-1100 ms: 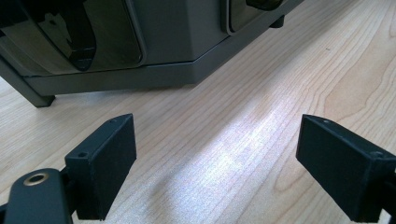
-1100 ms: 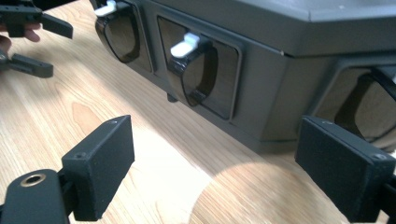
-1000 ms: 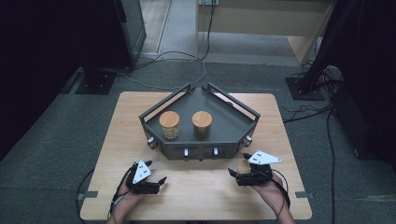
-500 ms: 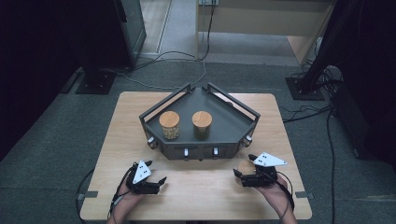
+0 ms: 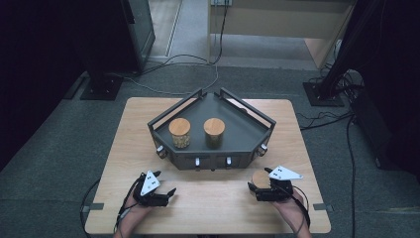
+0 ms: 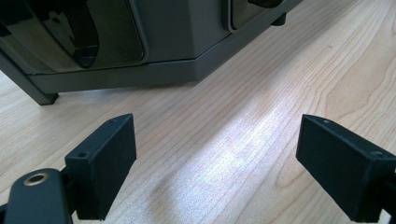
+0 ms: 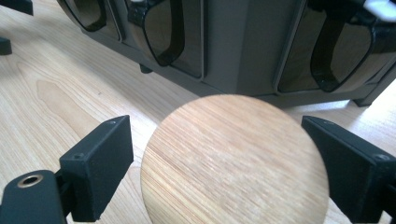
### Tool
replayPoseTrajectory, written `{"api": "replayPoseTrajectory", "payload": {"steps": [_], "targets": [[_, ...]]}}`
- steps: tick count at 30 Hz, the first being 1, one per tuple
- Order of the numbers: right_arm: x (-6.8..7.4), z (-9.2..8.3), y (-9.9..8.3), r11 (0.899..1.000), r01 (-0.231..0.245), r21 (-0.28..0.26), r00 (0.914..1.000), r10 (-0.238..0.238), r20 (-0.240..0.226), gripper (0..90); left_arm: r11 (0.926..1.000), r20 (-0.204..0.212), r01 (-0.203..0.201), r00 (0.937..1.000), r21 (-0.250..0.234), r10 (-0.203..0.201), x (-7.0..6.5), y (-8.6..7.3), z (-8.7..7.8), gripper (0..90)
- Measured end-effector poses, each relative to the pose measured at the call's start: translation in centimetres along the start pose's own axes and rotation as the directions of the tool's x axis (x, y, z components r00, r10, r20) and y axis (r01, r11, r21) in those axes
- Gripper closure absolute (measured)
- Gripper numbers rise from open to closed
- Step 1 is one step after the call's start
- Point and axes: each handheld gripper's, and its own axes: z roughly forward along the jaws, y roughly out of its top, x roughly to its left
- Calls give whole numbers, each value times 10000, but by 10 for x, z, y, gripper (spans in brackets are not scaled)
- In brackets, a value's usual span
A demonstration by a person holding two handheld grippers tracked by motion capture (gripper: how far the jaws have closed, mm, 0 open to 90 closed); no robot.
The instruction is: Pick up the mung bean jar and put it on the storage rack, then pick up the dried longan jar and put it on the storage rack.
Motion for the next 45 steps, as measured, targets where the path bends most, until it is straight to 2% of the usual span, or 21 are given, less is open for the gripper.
{"api": "replayPoseTrajectory", "payload": {"steps": [22, 28, 32, 41, 45], "targets": [[5, 8, -16, 9996, -264, 45, 9996, 264, 107, 110, 10000, 9, -9, 10000, 56, 9, 0, 1, 1, 121], [5, 10, -17, 9993, -373, 80, 9991, 371, 224, 165, 10000, 10, -39, 10000, 67, 39, 0, 1, 1, 121], [5, 9, -18, 9991, -432, 43, 9985, 430, 343, 239, 10000, 0, -65, 10000, 65, 65, -1, 1, 1, 121], [5, 8, -18, 9990, -443, 49, 9983, 441, 373, 248, 10000, 11, -32, 10000, 54, 32, 0, 1, 1, 121], [3, 8, -15, 9987, -495, 111, 9986, 493, 178, 249, 10000, 6, -17, 10000, 52, 17, 0, 1, 1, 121]]}}
